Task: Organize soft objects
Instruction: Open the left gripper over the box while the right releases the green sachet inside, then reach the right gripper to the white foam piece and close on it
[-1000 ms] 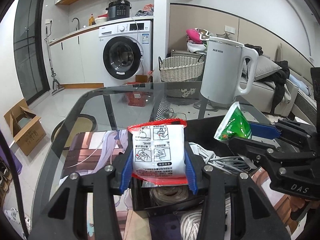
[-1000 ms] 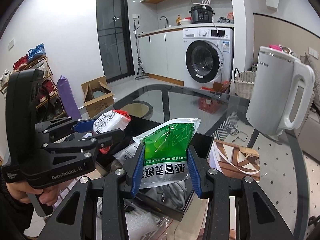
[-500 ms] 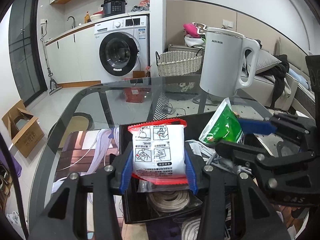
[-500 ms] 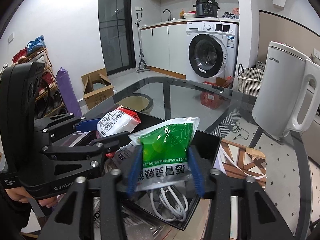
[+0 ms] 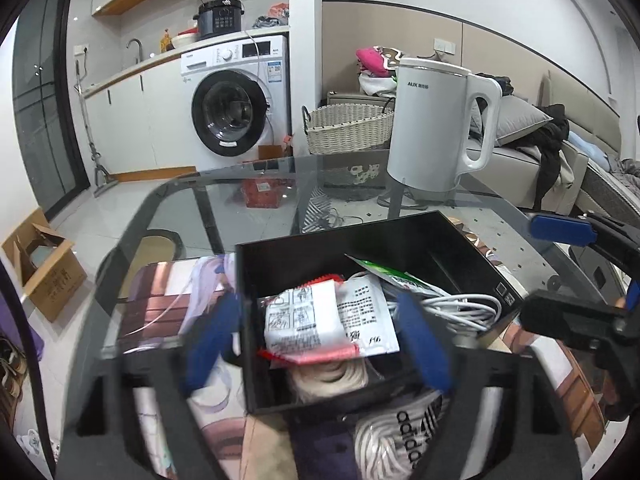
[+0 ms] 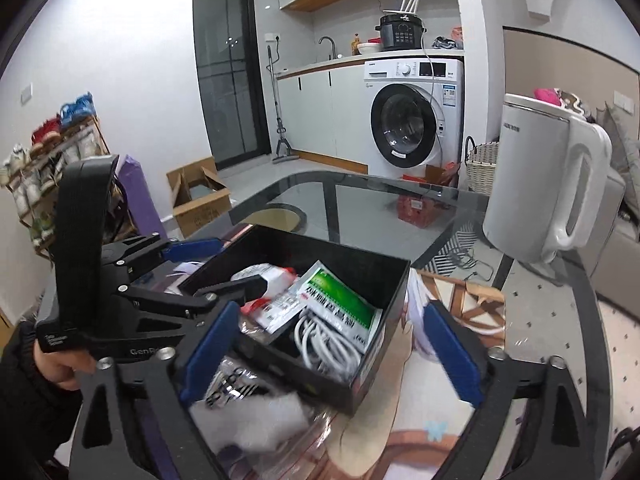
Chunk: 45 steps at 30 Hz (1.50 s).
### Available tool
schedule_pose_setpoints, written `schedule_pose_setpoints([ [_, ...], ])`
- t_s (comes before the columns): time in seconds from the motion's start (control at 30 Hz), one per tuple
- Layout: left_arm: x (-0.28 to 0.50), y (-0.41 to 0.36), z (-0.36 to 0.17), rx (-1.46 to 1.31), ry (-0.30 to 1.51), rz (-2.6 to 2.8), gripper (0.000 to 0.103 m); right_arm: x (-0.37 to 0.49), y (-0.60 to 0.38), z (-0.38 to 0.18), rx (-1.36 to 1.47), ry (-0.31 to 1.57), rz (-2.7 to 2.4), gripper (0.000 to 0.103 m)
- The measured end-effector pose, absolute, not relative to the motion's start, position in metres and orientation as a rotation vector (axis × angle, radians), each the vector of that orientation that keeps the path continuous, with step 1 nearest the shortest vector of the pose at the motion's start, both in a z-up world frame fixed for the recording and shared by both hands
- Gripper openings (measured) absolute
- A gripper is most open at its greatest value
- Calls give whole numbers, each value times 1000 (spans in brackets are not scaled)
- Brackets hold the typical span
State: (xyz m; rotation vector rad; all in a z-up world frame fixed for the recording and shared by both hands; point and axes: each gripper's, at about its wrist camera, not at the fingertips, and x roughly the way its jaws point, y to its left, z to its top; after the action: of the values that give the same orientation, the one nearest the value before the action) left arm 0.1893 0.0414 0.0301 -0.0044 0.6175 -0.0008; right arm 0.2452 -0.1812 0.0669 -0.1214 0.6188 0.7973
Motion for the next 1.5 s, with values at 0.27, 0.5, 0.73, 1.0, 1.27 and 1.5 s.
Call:
schedule_pose_setpoints([
  [0.27, 151, 45, 34, -38, 602, -16, 103, 211, -201, 62, -111, 648, 792, 102],
  [0.5, 124, 47, 33, -49, 617, -11, 103, 185, -205, 50, -130, 670, 789, 102],
  [0.73, 103, 45, 35, -25, 607, -7, 103, 175, -197, 41, -153, 693, 798, 102],
  [1.0, 95, 57, 23, -49, 625, 6, 103, 172, -185, 31, -189, 738, 829, 103],
  [1.27, 98, 60, 18, -42, 637, 9, 103, 164, -171, 20, -263, 771, 886, 102],
  [1.5, 99, 62, 15, -45, 647, 13, 103, 167, -155, 12, -313, 789, 897, 102],
])
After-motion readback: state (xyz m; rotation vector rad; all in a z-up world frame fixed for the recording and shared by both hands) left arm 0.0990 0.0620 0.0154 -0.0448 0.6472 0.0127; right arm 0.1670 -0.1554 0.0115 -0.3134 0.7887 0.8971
